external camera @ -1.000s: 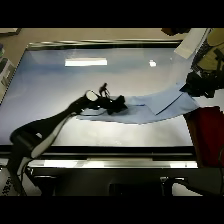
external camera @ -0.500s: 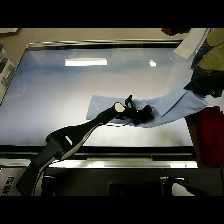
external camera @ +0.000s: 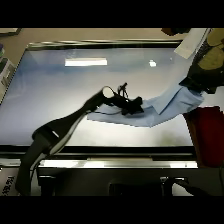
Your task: Fold the clothes and pants, and hang the long-sleeved shirts on hangers.
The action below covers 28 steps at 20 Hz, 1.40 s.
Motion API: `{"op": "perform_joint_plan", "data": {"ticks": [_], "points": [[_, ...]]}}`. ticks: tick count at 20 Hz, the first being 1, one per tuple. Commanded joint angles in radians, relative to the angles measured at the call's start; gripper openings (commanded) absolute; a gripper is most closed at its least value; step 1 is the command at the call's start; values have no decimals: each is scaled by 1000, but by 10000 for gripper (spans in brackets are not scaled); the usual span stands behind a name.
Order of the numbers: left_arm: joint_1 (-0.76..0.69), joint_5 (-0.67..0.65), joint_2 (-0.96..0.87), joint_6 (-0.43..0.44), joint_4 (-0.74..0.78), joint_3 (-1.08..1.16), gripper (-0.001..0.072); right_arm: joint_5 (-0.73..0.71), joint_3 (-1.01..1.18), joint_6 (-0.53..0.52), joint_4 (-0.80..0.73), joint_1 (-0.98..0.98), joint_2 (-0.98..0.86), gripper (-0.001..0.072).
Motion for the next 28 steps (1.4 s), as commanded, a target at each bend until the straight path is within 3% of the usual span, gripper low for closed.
{"op": "perform_joint_plan", "data": {"ticks": [1, 6, 8, 13, 22, 28], "points": [[147, -287, 172, -17, 412, 3, 15, 80, 0, 66, 24, 130, -12, 42], [410, -549, 440, 60, 738, 3, 16, 246, 0, 183, -29, 403, -90, 41], [516, -606, 513, 105, 760, 3, 16, 320, 1, 219, -27, 491, -146, 42], [716, -691, 570, 122, 760, 3, 17, 533, 1, 258, 16, 666, -292, 42], [767, -652, 567, 118, 759, 2, 17, 755, 1, 272, 64, 791, -410, 42], [767, -626, 565, 118, 760, 2, 17, 717, 0, 221, 96, 850, -431, 44]]}}
